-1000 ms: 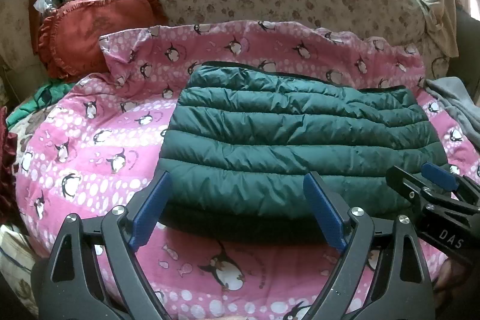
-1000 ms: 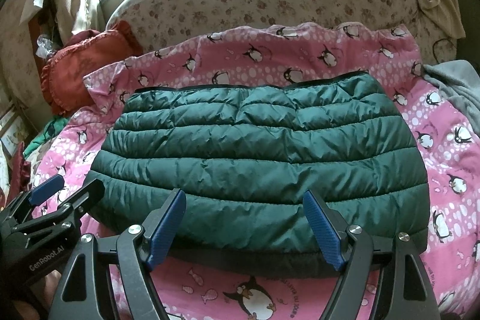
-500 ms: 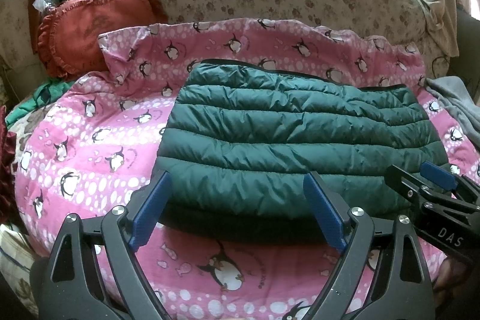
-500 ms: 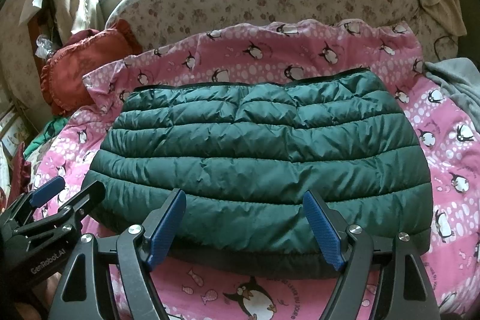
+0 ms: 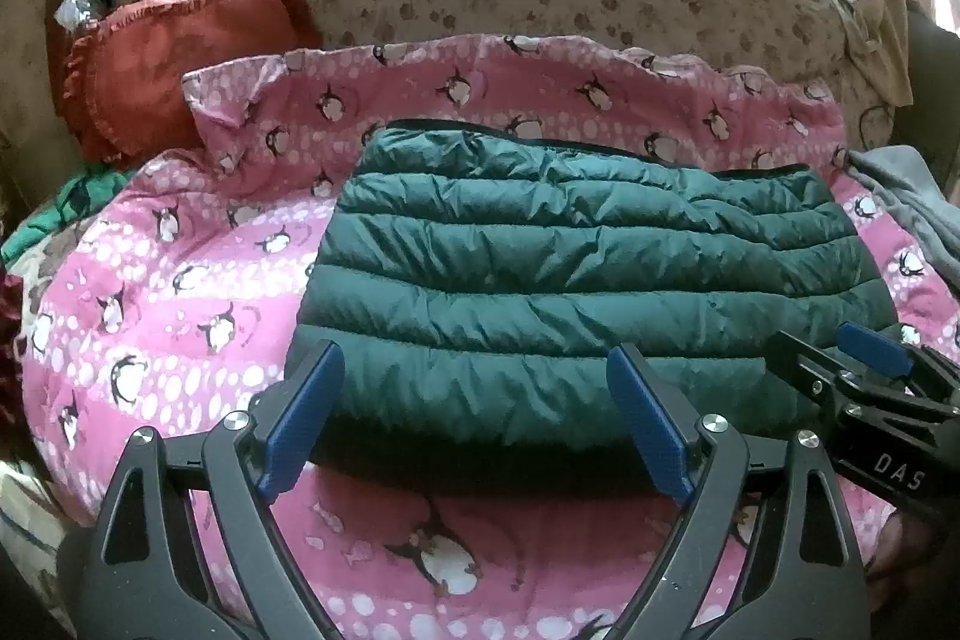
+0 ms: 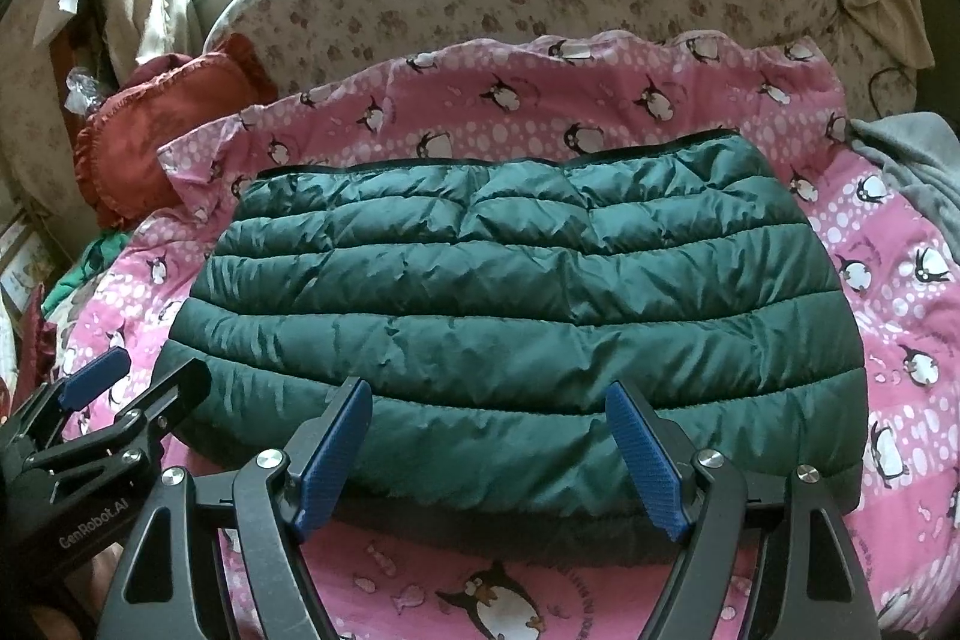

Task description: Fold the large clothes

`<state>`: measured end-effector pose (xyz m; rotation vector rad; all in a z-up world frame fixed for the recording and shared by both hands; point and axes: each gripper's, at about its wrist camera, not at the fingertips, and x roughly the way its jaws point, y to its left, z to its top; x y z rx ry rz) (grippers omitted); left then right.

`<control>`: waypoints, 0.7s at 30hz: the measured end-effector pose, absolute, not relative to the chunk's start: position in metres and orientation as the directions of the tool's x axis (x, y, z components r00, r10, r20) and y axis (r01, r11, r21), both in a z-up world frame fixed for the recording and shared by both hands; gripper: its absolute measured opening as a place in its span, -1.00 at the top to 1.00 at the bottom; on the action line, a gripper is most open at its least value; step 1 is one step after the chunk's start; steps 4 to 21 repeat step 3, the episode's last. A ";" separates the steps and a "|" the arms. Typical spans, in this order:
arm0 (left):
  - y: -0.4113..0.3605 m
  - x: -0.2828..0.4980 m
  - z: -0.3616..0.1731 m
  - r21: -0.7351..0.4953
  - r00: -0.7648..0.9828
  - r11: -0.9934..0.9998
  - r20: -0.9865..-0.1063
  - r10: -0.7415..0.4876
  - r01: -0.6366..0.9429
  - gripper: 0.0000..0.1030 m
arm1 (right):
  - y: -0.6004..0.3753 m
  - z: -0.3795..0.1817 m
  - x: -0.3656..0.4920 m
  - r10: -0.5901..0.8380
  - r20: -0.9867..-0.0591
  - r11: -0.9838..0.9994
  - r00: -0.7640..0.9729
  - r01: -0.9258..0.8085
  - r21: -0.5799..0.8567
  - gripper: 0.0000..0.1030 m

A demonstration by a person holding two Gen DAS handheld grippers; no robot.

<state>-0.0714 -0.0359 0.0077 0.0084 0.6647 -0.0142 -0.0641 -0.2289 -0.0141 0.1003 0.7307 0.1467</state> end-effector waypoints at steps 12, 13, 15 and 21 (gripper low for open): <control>-0.036 -0.069 0.010 0.002 0.787 1.000 -0.617 -0.014 0.020 -0.74 | -0.231 -0.015 -0.062 0.170 -0.659 0.984 0.733 -0.096 0.147 -0.52; -0.036 -0.069 0.010 0.002 0.787 1.000 -0.617 -0.014 0.020 -0.74 | -0.231 -0.015 -0.062 0.170 -0.659 0.984 0.733 -0.096 0.147 -0.52; -0.036 -0.069 0.010 0.002 0.787 1.000 -0.617 -0.014 0.020 -0.74 | -0.231 -0.015 -0.062 0.170 -0.659 0.984 0.733 -0.096 0.147 -0.52; -0.036 -0.069 0.010 0.002 0.787 1.000 -0.617 -0.014 0.020 -0.74 | -0.231 -0.015 -0.062 0.170 -0.659 0.984 0.733 -0.096 0.147 -0.52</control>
